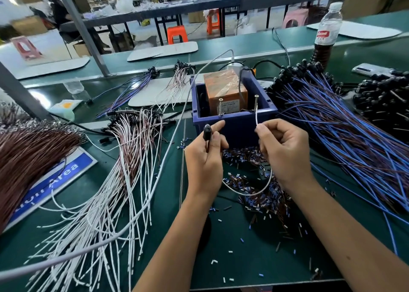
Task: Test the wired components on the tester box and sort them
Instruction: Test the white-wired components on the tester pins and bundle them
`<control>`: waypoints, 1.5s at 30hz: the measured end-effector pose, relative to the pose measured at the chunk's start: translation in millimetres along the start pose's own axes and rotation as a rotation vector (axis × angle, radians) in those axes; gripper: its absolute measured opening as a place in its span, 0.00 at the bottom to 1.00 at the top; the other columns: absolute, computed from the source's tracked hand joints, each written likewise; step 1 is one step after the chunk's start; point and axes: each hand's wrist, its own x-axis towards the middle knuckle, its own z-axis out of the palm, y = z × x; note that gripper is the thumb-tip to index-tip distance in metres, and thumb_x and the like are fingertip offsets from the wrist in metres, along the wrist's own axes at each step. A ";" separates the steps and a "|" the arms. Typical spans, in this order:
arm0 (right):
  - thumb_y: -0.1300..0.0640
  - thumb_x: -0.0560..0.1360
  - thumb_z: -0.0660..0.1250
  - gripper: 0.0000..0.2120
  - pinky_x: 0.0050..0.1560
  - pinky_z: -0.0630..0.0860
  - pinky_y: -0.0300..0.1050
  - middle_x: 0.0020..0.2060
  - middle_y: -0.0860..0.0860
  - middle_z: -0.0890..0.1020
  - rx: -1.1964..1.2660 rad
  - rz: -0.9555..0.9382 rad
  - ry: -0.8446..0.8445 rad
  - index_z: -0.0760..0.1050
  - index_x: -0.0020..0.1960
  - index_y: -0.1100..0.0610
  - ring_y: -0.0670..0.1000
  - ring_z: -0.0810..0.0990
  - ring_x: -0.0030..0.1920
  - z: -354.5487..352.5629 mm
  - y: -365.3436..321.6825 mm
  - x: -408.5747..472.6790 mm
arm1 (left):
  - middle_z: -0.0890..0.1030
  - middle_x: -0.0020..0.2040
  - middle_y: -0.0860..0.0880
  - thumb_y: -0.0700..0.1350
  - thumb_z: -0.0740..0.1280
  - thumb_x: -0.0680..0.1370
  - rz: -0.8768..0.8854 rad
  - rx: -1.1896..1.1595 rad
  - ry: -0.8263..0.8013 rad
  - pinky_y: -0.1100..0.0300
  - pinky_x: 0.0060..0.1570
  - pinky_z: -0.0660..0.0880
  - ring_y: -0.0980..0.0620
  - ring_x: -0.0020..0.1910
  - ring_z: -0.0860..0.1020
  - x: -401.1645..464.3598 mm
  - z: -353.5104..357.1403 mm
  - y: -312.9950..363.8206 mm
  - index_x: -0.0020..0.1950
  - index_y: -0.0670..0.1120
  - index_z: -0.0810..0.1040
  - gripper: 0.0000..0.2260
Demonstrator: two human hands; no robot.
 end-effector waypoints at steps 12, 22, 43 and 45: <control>0.59 0.82 0.69 0.09 0.30 0.70 0.37 0.27 0.48 0.76 -0.003 -0.019 -0.021 0.81 0.43 0.59 0.45 0.72 0.27 1.7 -6.6 -2.9 | 0.86 0.36 0.51 0.39 0.70 0.82 -0.044 0.021 0.248 0.64 0.49 0.76 0.53 0.40 0.85 11.1 4.7 12.6 0.46 0.43 0.80 0.05; 0.62 0.81 0.70 0.09 0.29 0.71 0.38 0.26 0.49 0.77 -0.047 -0.045 -0.011 0.81 0.41 0.58 0.45 0.73 0.27 0.0 -5.4 -1.2 | 0.84 0.34 0.52 0.41 0.70 0.81 -0.101 0.115 0.237 0.49 0.58 0.78 0.48 0.41 0.84 14.2 13.5 24.6 0.37 0.50 0.81 0.12; 0.51 0.75 0.72 0.08 0.24 0.69 0.37 0.25 0.49 0.80 -0.301 0.150 0.477 0.83 0.38 0.50 0.46 0.73 0.22 -212.5 -52.1 19.3 | 0.79 0.37 0.49 0.42 0.67 0.82 -0.535 -0.219 -0.373 0.61 0.30 0.65 0.58 0.22 0.66 30.1 191.6 111.8 0.40 0.47 0.75 0.10; 0.50 0.74 0.73 0.08 0.32 0.72 0.38 0.27 0.48 0.82 -0.553 0.195 0.597 0.85 0.42 0.54 0.46 0.77 0.25 -264.4 -59.3 12.3 | 0.72 0.37 0.49 0.45 0.66 0.83 -0.628 -0.276 -0.469 0.63 0.26 0.65 0.58 0.22 0.64 26.0 229.1 121.8 0.47 0.45 0.76 0.07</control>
